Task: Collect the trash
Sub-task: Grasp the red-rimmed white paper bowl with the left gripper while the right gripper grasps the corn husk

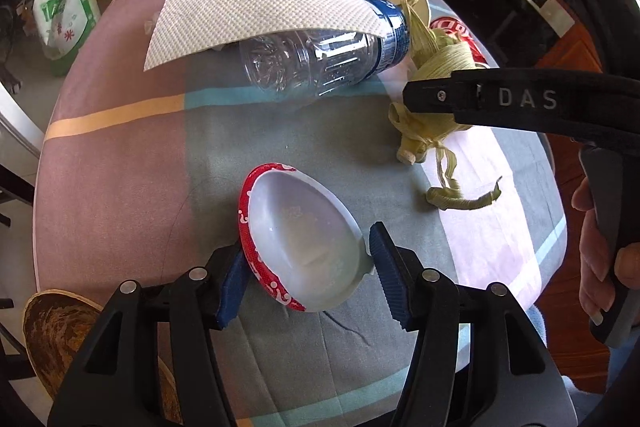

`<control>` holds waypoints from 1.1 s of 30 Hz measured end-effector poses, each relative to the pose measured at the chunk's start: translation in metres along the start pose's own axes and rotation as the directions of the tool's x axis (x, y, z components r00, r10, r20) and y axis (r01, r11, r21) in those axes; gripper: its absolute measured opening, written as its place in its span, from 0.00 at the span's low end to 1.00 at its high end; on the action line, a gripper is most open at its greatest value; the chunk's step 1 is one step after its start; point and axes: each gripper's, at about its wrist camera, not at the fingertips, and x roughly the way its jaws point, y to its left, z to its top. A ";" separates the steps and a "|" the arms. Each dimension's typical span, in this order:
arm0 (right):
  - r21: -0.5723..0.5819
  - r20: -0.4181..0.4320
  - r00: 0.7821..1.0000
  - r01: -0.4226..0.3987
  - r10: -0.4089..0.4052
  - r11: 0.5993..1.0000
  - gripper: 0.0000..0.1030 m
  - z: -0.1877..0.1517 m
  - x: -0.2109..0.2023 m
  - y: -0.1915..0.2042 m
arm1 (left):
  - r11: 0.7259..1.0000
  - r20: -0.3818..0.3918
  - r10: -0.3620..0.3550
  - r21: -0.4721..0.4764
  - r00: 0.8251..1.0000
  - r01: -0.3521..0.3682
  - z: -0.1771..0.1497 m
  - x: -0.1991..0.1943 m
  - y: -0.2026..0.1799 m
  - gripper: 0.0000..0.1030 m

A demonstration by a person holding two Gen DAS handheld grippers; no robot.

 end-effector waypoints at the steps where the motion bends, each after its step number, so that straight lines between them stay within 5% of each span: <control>1: -0.001 0.011 1.000 0.000 0.000 1.000 0.54 -0.001 -0.006 -0.002 | 1.000 0.003 0.000 0.001 1.000 0.000 0.001 -0.001 -0.003 0.56; 16: 0.068 0.186 0.981 -0.063 0.050 0.996 0.53 -0.007 -0.091 -0.055 | 0.998 0.051 -0.036 0.045 0.998 0.033 0.020 -0.029 -0.038 0.56; 26: 0.197 0.245 0.969 -0.036 -0.014 0.980 0.53 -0.018 -0.114 -0.127 | 0.991 0.090 -0.046 0.126 0.995 0.035 0.033 -0.047 -0.074 0.56; 33: 0.308 0.242 0.967 -0.002 -0.076 0.951 0.53 -0.041 -0.119 -0.196 | 0.968 0.105 -0.090 0.242 0.990 0.063 0.059 -0.046 -0.132 0.56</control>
